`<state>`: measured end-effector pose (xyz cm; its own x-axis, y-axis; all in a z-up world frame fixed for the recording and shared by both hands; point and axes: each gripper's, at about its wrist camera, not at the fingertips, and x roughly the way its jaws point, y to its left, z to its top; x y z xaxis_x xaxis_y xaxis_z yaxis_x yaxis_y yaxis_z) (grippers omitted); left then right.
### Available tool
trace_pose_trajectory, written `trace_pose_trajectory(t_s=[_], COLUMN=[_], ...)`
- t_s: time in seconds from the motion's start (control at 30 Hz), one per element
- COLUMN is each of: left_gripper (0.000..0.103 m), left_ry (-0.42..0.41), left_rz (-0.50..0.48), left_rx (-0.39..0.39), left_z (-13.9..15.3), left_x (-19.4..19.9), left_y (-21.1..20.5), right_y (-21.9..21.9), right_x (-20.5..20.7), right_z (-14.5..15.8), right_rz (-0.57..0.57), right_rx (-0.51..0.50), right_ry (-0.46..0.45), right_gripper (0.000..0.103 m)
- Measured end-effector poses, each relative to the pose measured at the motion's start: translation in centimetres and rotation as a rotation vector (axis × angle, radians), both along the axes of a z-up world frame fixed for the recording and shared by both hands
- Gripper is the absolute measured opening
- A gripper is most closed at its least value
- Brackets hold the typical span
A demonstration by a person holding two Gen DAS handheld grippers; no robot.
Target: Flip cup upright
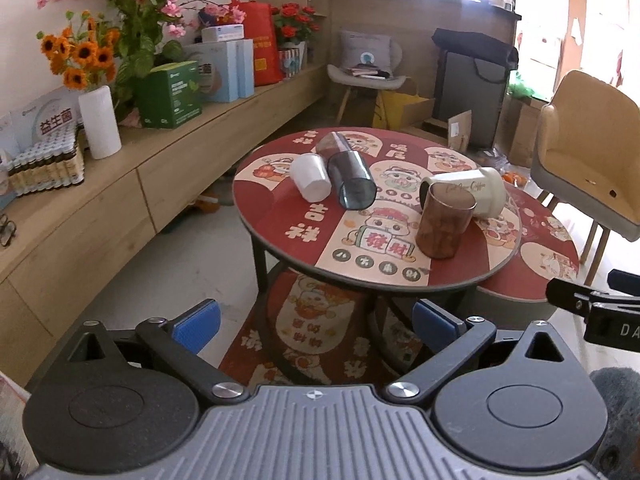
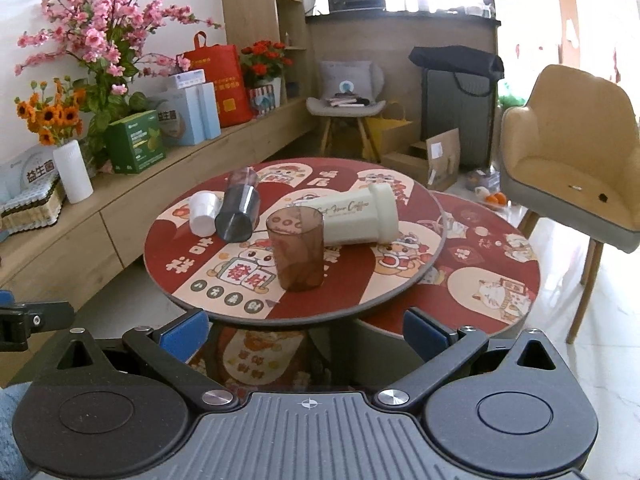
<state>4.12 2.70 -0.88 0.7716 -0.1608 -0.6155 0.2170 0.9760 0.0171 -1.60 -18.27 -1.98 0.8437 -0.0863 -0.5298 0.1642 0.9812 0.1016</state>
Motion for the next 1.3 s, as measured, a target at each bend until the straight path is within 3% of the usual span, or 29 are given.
trace_pose_trajectory(t_s=[1.3], left_gripper=[0.103], left_ry=[-0.051], left_rz=[0.021], left_rx=[0.029], left_z=[0.8], left_x=[-2.4], left_y=[0.0], right_y=[-0.2], right_x=[-1.2], right_z=[-0.8], right_rz=[-0.042], right_rx=[-0.013], right_ry=[0.006], right_gripper=[0.103])
